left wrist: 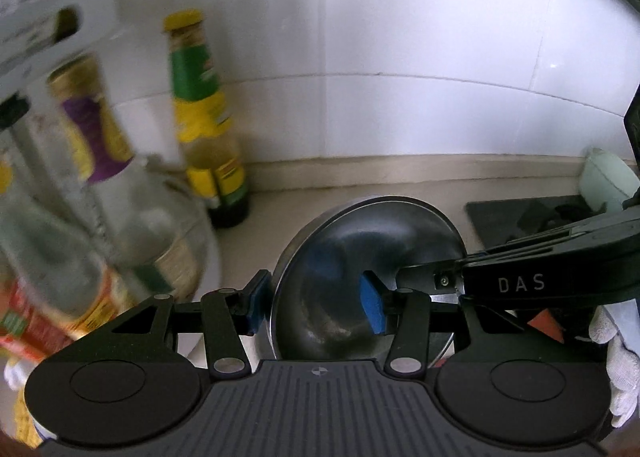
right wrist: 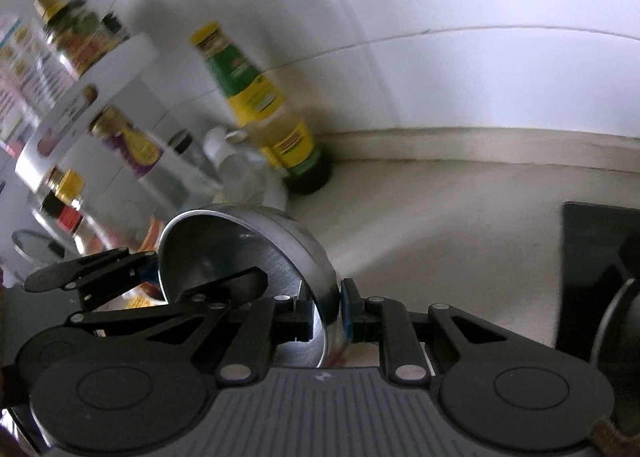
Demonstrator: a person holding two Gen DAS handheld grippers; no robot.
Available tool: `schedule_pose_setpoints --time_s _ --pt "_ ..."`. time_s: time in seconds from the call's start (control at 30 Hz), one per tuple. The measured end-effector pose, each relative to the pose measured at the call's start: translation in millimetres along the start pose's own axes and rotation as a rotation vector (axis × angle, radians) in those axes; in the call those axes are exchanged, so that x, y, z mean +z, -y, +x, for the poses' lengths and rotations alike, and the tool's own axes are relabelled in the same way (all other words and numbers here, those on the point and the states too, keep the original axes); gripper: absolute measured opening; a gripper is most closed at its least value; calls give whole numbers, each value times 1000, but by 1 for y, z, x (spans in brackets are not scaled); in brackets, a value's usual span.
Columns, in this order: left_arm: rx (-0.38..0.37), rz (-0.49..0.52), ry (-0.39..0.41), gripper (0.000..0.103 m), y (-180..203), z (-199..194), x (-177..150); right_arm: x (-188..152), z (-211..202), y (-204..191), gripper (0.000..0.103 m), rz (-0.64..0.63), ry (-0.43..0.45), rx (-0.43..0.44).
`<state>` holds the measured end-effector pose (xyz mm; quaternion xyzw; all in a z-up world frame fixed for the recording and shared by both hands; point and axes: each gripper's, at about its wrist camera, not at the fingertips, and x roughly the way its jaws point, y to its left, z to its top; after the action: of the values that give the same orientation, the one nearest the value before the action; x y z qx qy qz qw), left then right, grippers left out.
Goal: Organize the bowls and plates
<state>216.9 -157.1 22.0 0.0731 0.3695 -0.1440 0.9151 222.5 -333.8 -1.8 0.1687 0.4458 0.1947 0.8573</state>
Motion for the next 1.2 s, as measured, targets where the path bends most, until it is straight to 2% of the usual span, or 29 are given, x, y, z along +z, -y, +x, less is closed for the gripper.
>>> schedule_pose_setpoints --time_s 0.23,0.37,0.43,0.53,0.8,1.1,1.2 --pt "22 -39 -29 55 -24 6 -8 0 29 -19 15 -29 -67 29" --pt "2 -54 -53 55 -28 18 -10 1 42 -19 15 -33 -91 23" --pt "11 -46 -53 59 -28 23 -9 2 48 -18 15 -35 -96 6" --pt "9 -49 -52 64 -31 26 -11 1 56 -14 21 -56 -115 -47" --pt "-14 -35 -26 68 -33 16 -16 4 42 -13 26 -95 -30 -66" --pt "-11 -14 -3 73 -29 -1 -26 -5 29 -16 26 -111 -2 -97" --pt "-9 -14 -7 73 -30 -5 -29 -10 35 -14 26 -128 1 -134"
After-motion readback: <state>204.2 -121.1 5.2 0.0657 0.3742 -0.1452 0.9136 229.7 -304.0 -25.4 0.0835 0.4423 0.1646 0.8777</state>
